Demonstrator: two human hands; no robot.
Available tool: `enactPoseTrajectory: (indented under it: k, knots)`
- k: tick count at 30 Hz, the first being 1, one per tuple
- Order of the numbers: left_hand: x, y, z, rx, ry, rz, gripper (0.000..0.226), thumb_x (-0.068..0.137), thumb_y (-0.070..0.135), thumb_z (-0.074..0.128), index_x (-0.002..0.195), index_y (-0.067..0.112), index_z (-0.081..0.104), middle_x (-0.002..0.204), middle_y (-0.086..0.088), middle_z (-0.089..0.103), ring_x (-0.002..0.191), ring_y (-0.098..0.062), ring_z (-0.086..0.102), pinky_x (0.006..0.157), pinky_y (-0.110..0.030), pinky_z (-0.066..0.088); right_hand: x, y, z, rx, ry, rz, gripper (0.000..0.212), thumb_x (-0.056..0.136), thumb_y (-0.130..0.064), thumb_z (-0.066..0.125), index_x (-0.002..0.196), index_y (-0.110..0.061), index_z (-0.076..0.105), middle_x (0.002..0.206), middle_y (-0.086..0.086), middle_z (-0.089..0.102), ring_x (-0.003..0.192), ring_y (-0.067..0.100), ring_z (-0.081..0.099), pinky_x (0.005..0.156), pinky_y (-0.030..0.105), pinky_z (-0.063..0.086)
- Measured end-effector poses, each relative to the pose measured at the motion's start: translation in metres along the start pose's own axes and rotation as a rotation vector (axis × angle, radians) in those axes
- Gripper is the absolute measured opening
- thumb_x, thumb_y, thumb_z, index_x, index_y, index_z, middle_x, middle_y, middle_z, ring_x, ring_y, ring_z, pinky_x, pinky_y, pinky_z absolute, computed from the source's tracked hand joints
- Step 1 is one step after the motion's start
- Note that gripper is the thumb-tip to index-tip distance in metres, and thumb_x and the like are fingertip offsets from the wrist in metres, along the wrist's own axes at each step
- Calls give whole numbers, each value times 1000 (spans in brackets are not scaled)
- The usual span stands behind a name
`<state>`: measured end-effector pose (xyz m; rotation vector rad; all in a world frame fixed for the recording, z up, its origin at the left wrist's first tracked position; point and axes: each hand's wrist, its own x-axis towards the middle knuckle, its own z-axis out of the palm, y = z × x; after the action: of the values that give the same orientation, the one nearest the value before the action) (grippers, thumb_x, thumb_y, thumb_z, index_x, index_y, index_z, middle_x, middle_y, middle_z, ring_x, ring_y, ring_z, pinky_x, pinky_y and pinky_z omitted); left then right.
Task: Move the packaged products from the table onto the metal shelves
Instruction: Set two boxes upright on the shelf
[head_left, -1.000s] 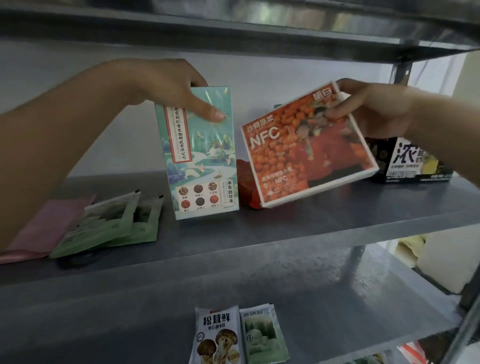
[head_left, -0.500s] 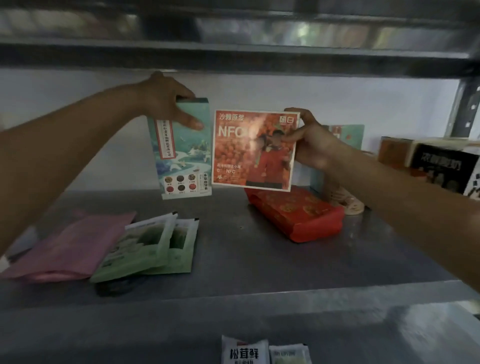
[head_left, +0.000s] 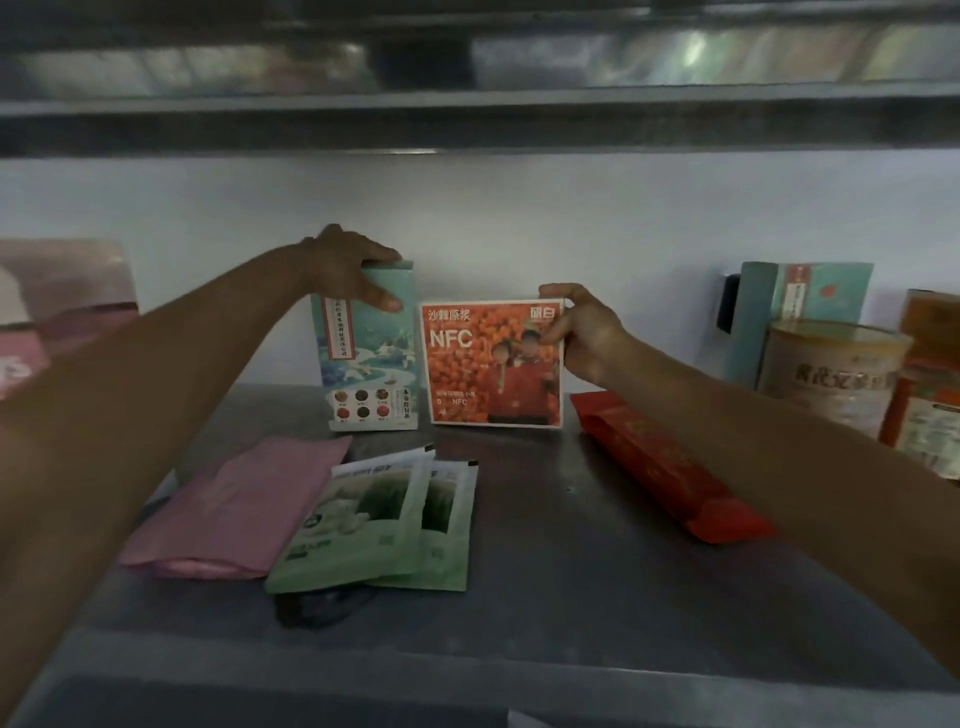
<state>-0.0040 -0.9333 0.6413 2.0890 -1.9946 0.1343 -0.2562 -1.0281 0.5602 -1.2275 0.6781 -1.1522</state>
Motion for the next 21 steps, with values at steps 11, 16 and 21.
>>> enactPoseTrajectory:
  k: [11, 16, 21]
  knots:
    - [11, 0, 12, -207, 5, 106, 52, 84, 31, 70, 133, 20, 55, 120, -5, 64, 93, -18, 62, 80, -27, 49, 10, -18, -21, -1287, -210, -223, 69, 75, -30, 80, 133, -34, 42, 126, 6, 42, 119, 24, 40, 98, 40, 40]
    - [16, -2, 14, -198, -4, 117, 53, 87, 28, 68, 137, 20, 51, 123, -5, 62, 94, -19, 61, 78, -28, 45, 13, -19, -19, -1639, -93, -446, 72, 75, -43, 77, 139, -31, 46, 126, 8, 44, 123, 28, 32, 99, 47, 37]
    - [13, -3, 17, -231, 33, 115, 55, 88, 26, 67, 139, 20, 49, 127, -5, 60, 96, -18, 58, 76, -27, 44, 15, -20, -22, -1590, -134, -467, 70, 75, -34, 79, 138, -24, 50, 124, 5, 48, 120, 27, 39, 100, 40, 38]
